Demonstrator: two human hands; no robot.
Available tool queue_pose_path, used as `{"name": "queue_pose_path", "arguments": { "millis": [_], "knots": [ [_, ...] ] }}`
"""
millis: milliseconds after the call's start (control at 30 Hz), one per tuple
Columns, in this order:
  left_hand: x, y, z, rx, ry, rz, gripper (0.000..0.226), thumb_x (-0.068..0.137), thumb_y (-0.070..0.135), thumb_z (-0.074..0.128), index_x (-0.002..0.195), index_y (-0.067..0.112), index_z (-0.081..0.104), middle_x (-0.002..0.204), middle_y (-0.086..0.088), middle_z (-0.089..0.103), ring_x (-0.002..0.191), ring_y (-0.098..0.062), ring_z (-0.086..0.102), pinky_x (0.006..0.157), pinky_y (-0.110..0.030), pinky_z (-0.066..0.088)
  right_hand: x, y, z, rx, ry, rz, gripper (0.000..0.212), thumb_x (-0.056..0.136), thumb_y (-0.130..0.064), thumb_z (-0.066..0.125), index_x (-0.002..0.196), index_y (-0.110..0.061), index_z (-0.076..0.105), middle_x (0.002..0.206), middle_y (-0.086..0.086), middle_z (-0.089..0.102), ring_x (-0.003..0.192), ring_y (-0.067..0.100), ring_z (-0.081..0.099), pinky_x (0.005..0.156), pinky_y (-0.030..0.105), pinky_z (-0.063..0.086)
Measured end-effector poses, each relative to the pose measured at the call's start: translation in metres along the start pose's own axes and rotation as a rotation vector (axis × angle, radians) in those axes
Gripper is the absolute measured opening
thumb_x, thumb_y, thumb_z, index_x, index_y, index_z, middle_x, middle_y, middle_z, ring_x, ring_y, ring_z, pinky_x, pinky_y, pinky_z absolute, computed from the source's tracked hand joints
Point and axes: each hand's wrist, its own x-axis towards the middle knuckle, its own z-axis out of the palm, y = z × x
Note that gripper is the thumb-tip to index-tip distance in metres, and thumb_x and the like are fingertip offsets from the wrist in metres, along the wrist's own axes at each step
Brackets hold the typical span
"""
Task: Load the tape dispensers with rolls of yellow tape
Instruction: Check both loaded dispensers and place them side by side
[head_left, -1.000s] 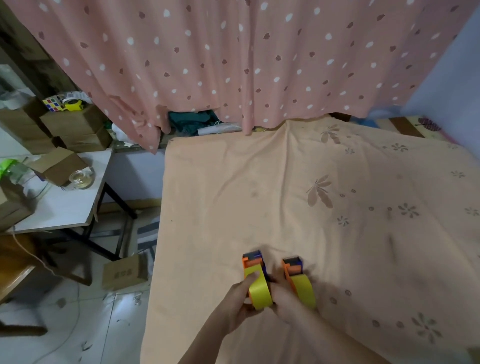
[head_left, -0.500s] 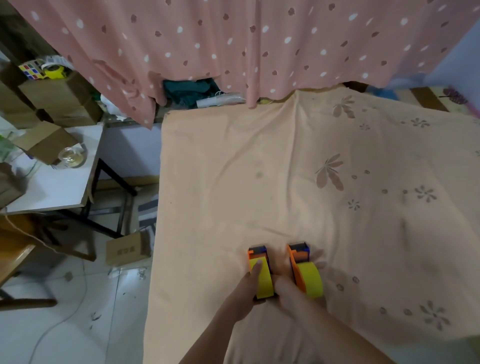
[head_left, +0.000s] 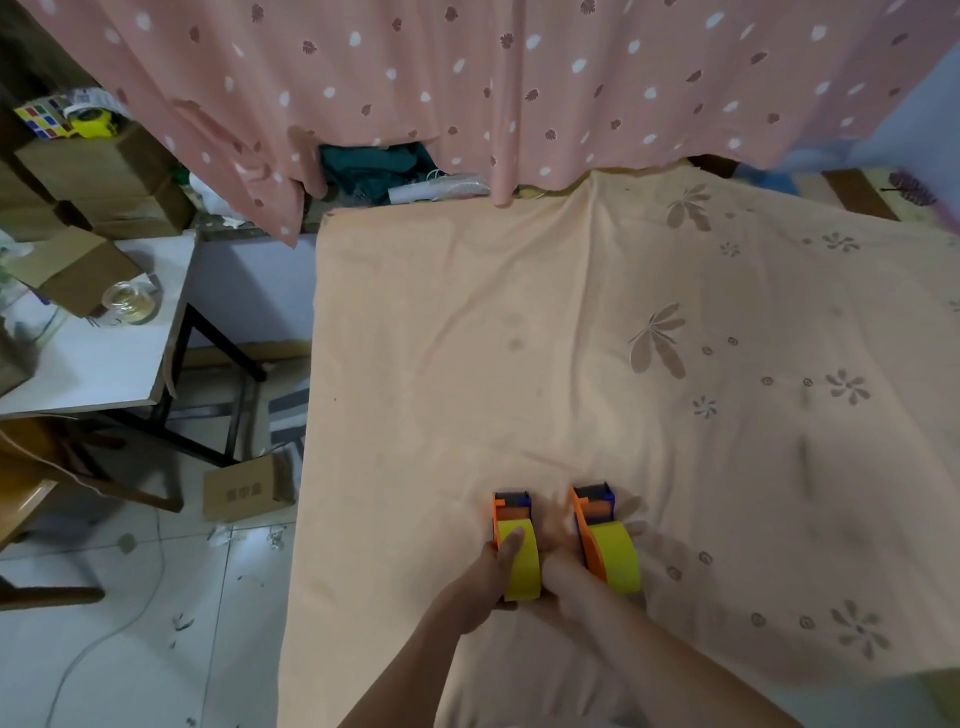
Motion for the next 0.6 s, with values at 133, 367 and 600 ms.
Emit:
{"name": "queue_pose_path", "arguments": {
  "millis": [133, 367, 600],
  "knots": [
    [0.000, 0.001, 0.000, -0.003, -0.002, -0.022, 0.058, 0.104, 0.054, 0.036, 0.148, 0.016, 0.036, 0.144, -0.015, 0.055, 0.128, -0.034, 0.058, 0.104, -0.046, 0.049, -0.003, -0.005, -0.013, -0.518, 0.013, -0.149, 0.047, 0.103, -0.038, 0.045, 0.146, -0.020, 0.038, 0.133, 0.013, 0.054, 0.123, 0.034, 0.055, 0.096, 0.040, 0.048],
    [0.004, -0.007, 0.004, 0.058, 0.052, -0.007, 0.062, 0.101, 0.058, 0.038, 0.146, 0.014, 0.035, 0.141, -0.012, 0.054, 0.125, -0.031, 0.058, 0.103, -0.047, 0.052, -0.012, -0.003, -0.025, -0.480, -0.122, -0.214, 0.056, 0.103, -0.049, 0.034, 0.155, -0.042, 0.014, 0.162, -0.007, 0.021, 0.148, 0.021, 0.027, 0.118, 0.043, 0.032],
    [0.010, -0.016, 0.006, 0.167, 0.128, 0.023, 0.067, 0.098, 0.064, 0.038, 0.143, 0.014, 0.044, 0.138, -0.016, 0.058, 0.123, -0.035, 0.059, 0.105, -0.050, 0.050, -0.010, 0.005, -0.031, -0.406, -0.149, -0.170, 0.055, 0.098, -0.050, 0.047, 0.150, -0.043, 0.031, 0.157, -0.005, 0.035, 0.138, 0.020, 0.041, 0.103, 0.035, 0.041]
  ]
}}
